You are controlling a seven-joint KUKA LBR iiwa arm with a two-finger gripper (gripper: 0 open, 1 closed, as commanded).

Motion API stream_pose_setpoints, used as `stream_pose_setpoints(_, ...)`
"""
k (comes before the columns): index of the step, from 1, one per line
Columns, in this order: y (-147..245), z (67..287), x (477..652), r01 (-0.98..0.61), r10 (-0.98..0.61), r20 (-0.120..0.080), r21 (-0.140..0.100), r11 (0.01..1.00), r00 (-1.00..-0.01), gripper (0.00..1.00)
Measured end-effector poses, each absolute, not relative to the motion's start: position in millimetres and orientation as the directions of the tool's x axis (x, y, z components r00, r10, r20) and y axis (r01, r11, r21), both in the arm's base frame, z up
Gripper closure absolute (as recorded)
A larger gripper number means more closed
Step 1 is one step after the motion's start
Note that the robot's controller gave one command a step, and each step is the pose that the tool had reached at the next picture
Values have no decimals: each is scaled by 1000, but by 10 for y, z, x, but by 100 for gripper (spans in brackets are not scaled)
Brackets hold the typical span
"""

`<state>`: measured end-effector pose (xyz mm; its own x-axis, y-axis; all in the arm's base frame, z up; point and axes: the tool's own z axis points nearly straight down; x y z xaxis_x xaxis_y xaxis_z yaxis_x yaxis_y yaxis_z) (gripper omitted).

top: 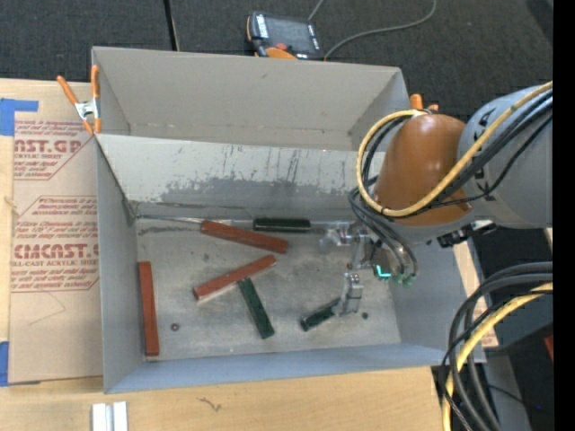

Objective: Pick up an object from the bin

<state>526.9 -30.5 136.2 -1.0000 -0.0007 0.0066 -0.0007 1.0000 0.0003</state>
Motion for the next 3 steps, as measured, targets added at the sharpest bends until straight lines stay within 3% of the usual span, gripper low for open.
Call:
stream_pose_setpoints(1,-443,676,4890,296,296,6,-1,955,-955,0)
stream_pose_setpoints(2,-442,701,4912,294,294,0,0,956,-956,100)
stream_pose_setpoints(3,240,2426,5451,322,322,-10,5,947,-947,100)
